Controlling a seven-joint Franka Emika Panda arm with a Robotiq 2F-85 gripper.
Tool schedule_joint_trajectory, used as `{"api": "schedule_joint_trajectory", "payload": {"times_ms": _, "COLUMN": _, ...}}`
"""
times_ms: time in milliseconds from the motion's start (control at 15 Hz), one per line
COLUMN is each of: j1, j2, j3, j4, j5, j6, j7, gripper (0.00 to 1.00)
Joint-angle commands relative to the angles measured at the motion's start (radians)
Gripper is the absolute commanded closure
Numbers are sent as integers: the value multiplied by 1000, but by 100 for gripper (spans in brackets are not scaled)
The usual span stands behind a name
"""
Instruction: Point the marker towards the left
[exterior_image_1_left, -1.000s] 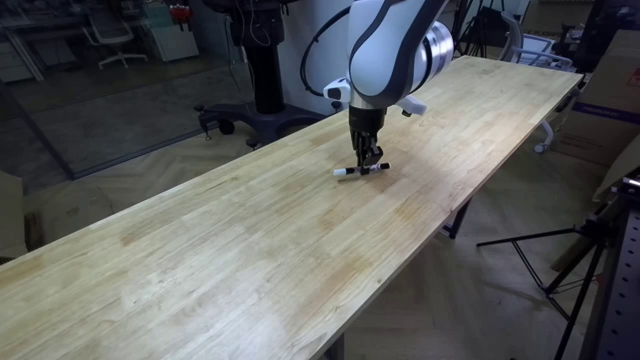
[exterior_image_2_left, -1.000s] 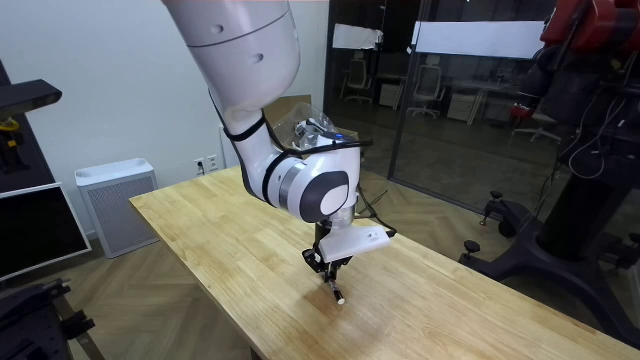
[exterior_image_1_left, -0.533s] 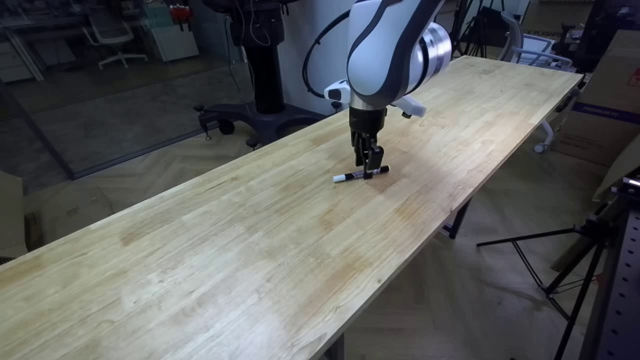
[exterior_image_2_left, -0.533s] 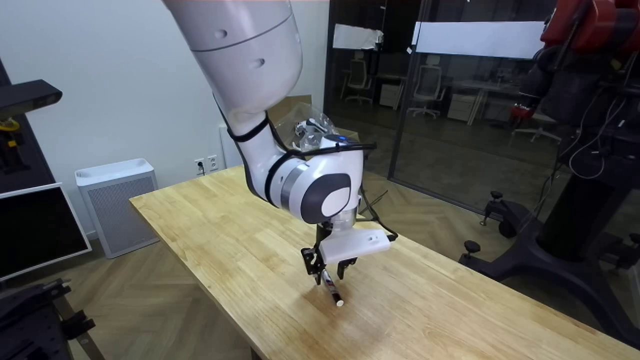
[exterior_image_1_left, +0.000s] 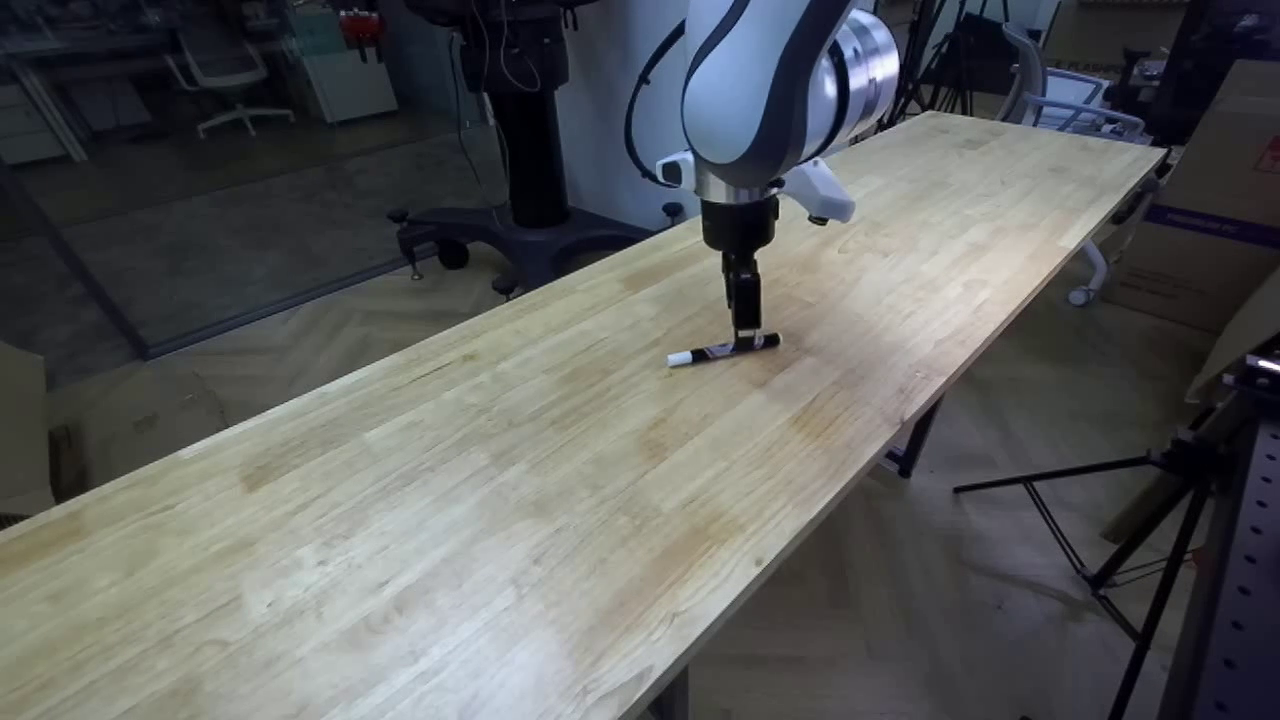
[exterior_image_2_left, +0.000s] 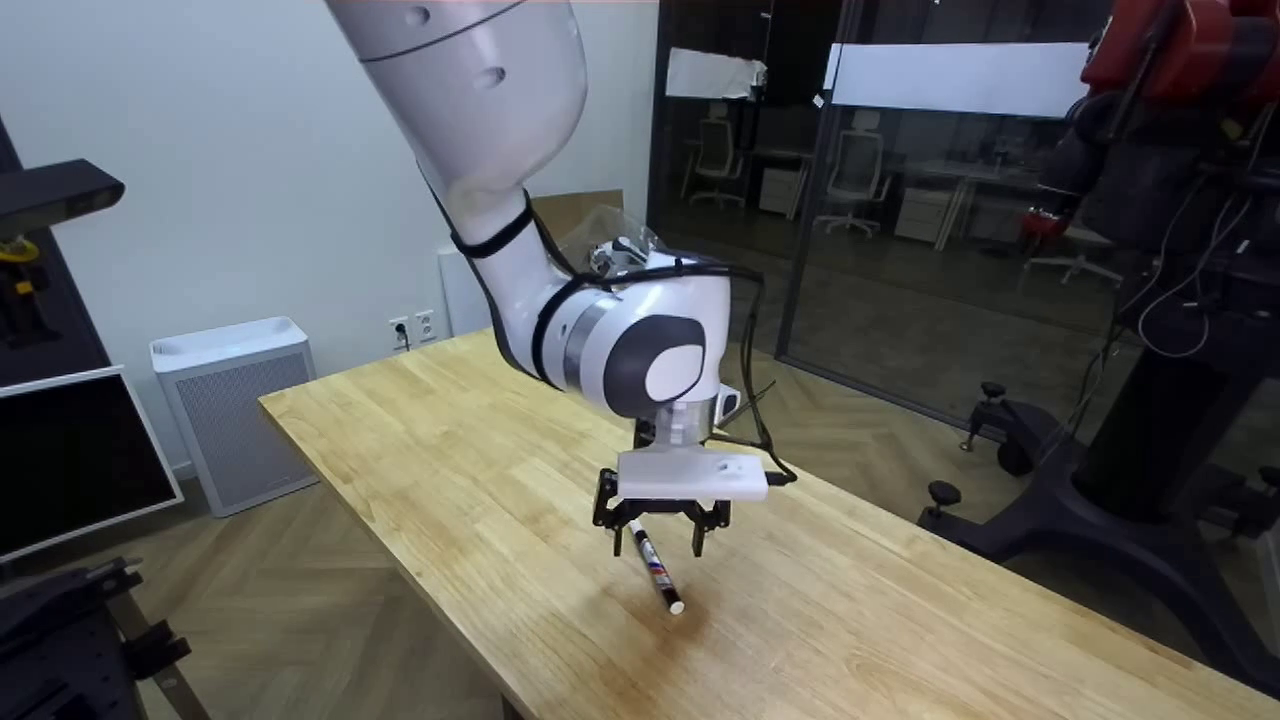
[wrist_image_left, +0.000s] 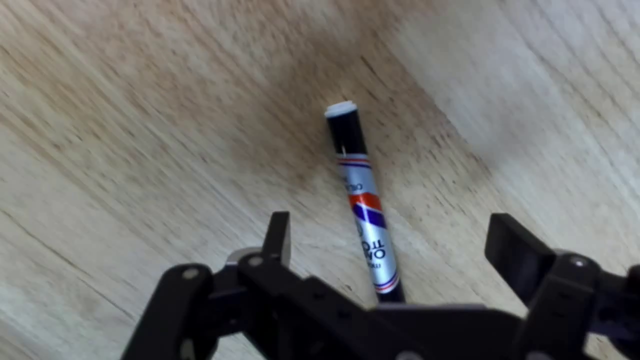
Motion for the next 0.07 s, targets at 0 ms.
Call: {"api": "schedule_joint_trajectory", "payload": {"times_ms": 0, "j1": 57, "j2": -68, "j3": -59, "j4": -36, "j5": -8, "j6": -62, "j7": 200, "gripper": 0}}
